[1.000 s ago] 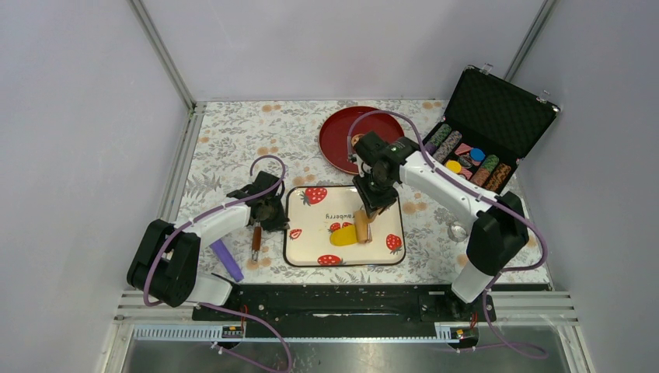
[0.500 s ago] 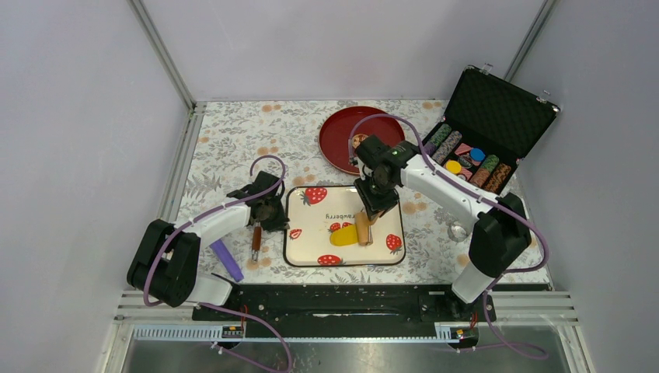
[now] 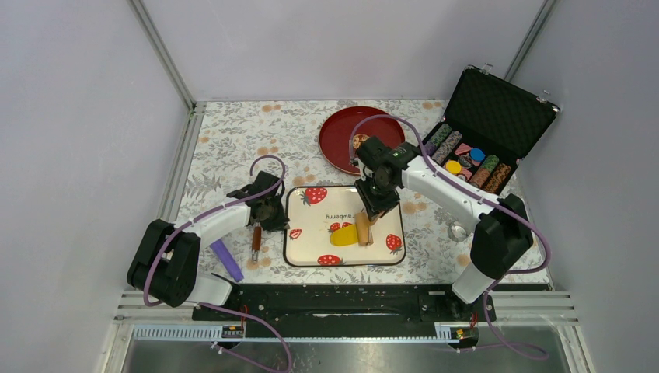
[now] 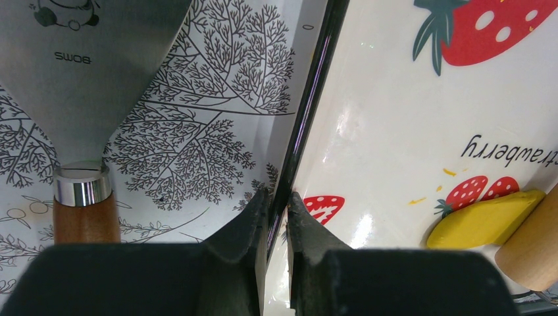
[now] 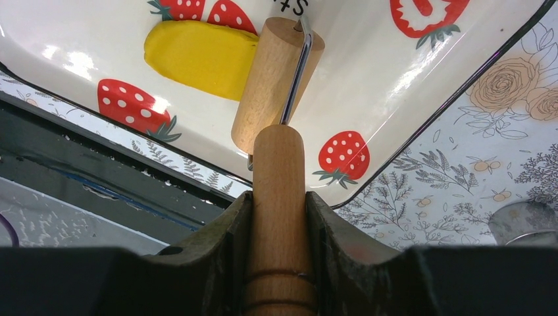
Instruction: Roll out the dumpling wrappers from the dough
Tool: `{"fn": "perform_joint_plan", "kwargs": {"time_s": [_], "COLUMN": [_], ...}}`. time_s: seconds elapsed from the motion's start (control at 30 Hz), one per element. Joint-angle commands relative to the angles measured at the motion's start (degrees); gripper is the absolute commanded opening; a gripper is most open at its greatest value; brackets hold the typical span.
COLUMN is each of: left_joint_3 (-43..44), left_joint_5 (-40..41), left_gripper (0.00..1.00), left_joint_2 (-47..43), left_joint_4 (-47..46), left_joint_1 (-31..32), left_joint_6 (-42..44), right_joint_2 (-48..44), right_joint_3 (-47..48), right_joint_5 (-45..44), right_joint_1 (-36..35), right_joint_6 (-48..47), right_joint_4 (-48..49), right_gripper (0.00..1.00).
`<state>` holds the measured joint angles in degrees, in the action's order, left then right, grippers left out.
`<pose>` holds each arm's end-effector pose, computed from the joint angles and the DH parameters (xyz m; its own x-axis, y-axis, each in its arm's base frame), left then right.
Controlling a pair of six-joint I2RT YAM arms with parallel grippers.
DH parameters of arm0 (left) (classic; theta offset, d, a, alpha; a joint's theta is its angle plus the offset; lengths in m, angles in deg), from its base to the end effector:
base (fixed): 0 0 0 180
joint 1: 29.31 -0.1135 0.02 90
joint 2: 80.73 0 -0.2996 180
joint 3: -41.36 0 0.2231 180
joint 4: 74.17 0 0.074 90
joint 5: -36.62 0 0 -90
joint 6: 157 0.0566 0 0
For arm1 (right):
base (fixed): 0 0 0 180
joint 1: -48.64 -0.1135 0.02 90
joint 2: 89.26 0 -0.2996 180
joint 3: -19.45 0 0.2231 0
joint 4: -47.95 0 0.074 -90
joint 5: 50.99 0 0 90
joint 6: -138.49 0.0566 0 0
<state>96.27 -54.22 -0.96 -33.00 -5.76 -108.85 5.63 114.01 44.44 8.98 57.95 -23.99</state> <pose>0.2034 -0.0896 0.1952 -0.8941 -0.3380 -0.2937 -0.2572 0.9246 -0.2810 0.2339 0.2009 0.2866 -0.8314 -0.4767 -0.2856 -0.5281 0.8377 0.1390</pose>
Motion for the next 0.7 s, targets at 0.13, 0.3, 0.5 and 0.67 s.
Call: {"fn": "perform_joint_plan", "kwargs": {"time_s": [0.13,0.3,0.5,0.67], "left_joint_3": [-1.1,-1.2,-1.2,-1.2], "left_joint_5": [9.9,9.9,10.0,10.0], "left_gripper": [0.0,0.0,0.0,0.0], "left_joint_2": [2.0,2.0,2.0,2.0], "left_joint_4": [6.0,6.0,6.0,6.0], "left_joint_1": [-1.1,-1.1,-1.0,-1.0], "left_joint_6": [1.5,1.4,1.5,1.5], "right_joint_2": [7.5,9.6,8.8,2.1], "right_joint_3": [-4.4,-3.3,-2.5,-2.5], "right_joint_5": [-11.0,-10.6,-9.6,-6.2], "right_joint_1": [-2.3,-3.0,-3.2,-1.2], "right_joint_6": [-0.9,-0.9,-0.4,1.0], "right_joint_4": [-1.6,-2.8,-3.1,-1.5], "right_gripper": [0.0,0.0,0.0,0.0]}}
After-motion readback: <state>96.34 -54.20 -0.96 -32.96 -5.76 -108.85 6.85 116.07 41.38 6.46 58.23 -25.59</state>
